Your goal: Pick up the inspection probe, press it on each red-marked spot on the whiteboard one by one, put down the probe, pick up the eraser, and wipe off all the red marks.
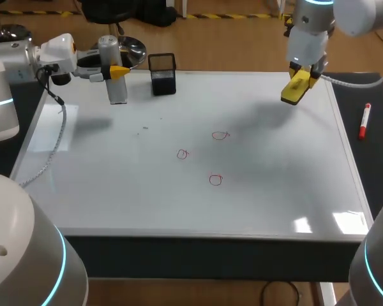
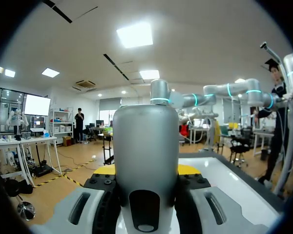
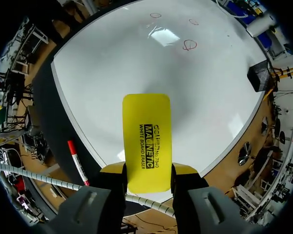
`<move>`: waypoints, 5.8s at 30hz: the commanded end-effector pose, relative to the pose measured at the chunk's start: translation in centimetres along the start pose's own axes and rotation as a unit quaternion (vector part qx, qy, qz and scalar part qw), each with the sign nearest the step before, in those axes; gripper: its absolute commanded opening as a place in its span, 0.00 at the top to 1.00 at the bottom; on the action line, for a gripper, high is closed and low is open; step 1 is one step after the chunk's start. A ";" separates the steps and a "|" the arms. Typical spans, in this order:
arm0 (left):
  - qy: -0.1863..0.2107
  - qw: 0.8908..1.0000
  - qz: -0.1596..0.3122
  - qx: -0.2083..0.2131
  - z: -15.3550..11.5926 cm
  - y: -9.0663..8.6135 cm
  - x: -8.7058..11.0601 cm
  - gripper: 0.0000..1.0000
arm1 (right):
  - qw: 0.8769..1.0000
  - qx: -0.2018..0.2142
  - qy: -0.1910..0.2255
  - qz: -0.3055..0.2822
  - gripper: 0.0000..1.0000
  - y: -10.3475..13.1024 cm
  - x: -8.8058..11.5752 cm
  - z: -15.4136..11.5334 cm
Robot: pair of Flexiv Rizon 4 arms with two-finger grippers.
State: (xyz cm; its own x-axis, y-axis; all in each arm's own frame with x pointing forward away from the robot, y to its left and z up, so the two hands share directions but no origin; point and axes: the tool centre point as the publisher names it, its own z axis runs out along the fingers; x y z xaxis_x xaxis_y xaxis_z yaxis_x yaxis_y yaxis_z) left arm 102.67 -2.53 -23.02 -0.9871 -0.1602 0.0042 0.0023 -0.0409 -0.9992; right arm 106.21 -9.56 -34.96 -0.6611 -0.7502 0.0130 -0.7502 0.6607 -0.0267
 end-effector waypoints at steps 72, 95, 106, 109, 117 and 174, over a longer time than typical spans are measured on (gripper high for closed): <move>0.171 0.985 -0.016 0.027 12.6 1.9 18.2 1.00 | 1.000 -0.001 0.004 -0.001 1.00 -0.2 -0.2 -0.1; 0.205 0.977 -0.030 0.044 14.1 5.7 18.0 1.00 | 1.000 -0.001 0.004 -0.001 1.00 -0.2 -0.2 -0.1; 0.215 0.975 -0.035 0.038 14.5 6.6 18.2 1.00 | 1.000 -0.001 0.004 -0.001 1.00 -0.2 -0.2 -0.1; 0.218 0.975 -0.037 0.036 14.5 6.8 18.0 1.00 | 1.000 -0.001 0.004 -0.001 1.00 -0.2 -0.2 -0.1; 0.219 0.974 -0.039 0.033 14.3 7.2 17.7 1.00 | 1.000 -0.001 0.004 -0.001 1.00 -0.2 -0.2 -0.1; 0.103 0.994 0.022 0.011 5.9 -0.6 7.6 1.00 | 1.000 -0.001 0.004 -0.001 1.00 -0.2 -0.2 -0.1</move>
State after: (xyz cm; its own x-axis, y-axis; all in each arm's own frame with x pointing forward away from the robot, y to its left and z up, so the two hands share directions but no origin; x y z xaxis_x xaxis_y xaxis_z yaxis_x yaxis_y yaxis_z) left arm 96.04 -10.57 -22.97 -0.9977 0.0436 -0.0513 0.0480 -0.0734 -0.9961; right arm 106.38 -9.50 -34.98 -0.6612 -0.7501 0.0159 -0.7502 0.6607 -0.0248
